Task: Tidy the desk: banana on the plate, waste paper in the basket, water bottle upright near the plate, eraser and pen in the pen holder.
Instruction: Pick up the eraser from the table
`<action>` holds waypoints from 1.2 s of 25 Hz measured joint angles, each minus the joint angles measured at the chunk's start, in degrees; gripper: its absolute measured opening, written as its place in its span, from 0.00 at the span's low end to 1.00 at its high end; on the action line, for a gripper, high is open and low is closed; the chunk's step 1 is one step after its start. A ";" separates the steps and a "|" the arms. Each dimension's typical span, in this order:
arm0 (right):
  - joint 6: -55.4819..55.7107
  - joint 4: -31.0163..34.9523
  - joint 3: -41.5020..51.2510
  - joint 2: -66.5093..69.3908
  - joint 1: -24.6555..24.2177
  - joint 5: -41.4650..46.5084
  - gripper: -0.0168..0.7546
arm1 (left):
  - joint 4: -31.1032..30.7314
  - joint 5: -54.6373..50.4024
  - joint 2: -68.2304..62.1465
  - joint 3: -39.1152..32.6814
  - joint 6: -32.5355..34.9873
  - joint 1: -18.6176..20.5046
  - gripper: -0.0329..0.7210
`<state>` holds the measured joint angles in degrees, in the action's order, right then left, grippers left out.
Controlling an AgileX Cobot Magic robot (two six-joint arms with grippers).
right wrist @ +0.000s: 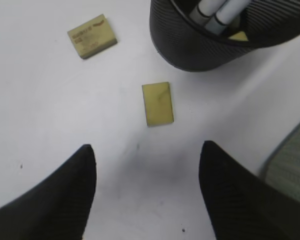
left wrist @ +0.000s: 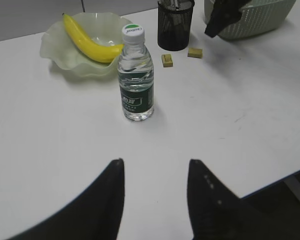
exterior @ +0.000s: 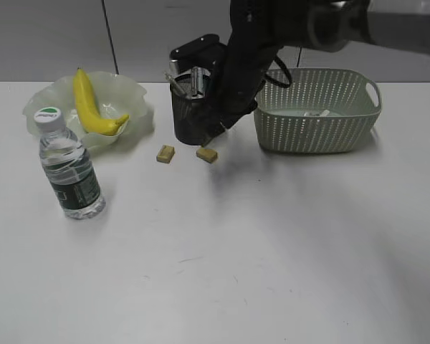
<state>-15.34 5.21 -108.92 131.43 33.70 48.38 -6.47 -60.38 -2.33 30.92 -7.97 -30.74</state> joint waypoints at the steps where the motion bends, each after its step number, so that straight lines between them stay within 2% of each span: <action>1: 0.00 0.05 -0.47 1.21 0.00 -0.75 0.69 | 0.00 0.00 0.00 0.00 0.00 0.00 0.46; 15: -0.01 1.49 -1.76 8.12 -0.06 -9.51 0.70 | 0.00 0.00 0.00 0.00 0.00 0.00 0.46; 23: -0.01 1.57 -2.00 10.56 -0.64 -10.18 0.67 | 0.00 0.00 0.00 0.00 0.00 0.00 0.46; 26: -0.01 1.50 -2.00 10.57 -0.64 -10.44 0.58 | 0.00 0.00 0.00 0.00 0.00 0.00 0.46; 29: -0.01 0.99 -2.18 10.57 -0.64 -10.06 0.32 | 0.00 0.00 0.00 0.00 0.00 0.00 0.46; 30: -0.01 0.82 -2.39 10.57 -0.64 -9.67 0.29 | 0.00 0.00 0.00 0.00 0.00 0.00 0.46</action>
<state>-15.35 6.02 -111.32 142.00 33.06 38.71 -6.47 -60.38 -2.33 30.92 -7.97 -30.74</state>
